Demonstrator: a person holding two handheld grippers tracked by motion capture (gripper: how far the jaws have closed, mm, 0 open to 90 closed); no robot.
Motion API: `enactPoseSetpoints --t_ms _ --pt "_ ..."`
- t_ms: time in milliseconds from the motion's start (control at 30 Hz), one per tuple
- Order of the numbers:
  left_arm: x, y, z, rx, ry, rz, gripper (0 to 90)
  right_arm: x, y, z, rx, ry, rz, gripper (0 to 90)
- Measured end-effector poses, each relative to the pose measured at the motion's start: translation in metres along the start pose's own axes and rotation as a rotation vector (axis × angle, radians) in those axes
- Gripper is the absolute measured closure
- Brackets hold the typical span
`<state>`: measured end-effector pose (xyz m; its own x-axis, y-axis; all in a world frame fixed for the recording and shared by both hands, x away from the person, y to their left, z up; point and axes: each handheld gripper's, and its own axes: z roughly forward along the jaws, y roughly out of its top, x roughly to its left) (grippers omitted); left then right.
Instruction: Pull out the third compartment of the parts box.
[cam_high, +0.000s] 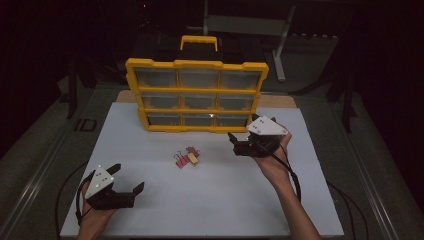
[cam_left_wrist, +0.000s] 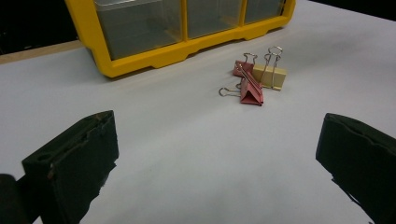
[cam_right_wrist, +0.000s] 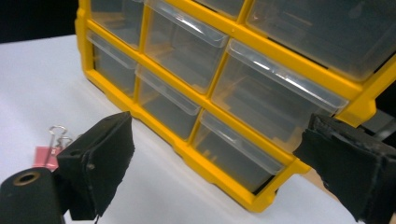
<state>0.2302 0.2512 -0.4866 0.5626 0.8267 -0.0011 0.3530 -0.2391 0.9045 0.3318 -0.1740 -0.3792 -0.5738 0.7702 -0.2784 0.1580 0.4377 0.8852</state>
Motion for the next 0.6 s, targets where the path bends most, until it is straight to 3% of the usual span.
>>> enactPoseSetpoints --t_ms 200,600 --pt "0.001 0.0 0.0 0.002 0.0 -0.002 0.1 -0.001 0.007 0.009 0.025 -0.024 -0.049 8.6" --pt "0.002 -0.001 0.002 0.003 -0.004 -0.009 0.1 -0.005 0.02 0.026 0.051 -0.051 -0.101 8.6"
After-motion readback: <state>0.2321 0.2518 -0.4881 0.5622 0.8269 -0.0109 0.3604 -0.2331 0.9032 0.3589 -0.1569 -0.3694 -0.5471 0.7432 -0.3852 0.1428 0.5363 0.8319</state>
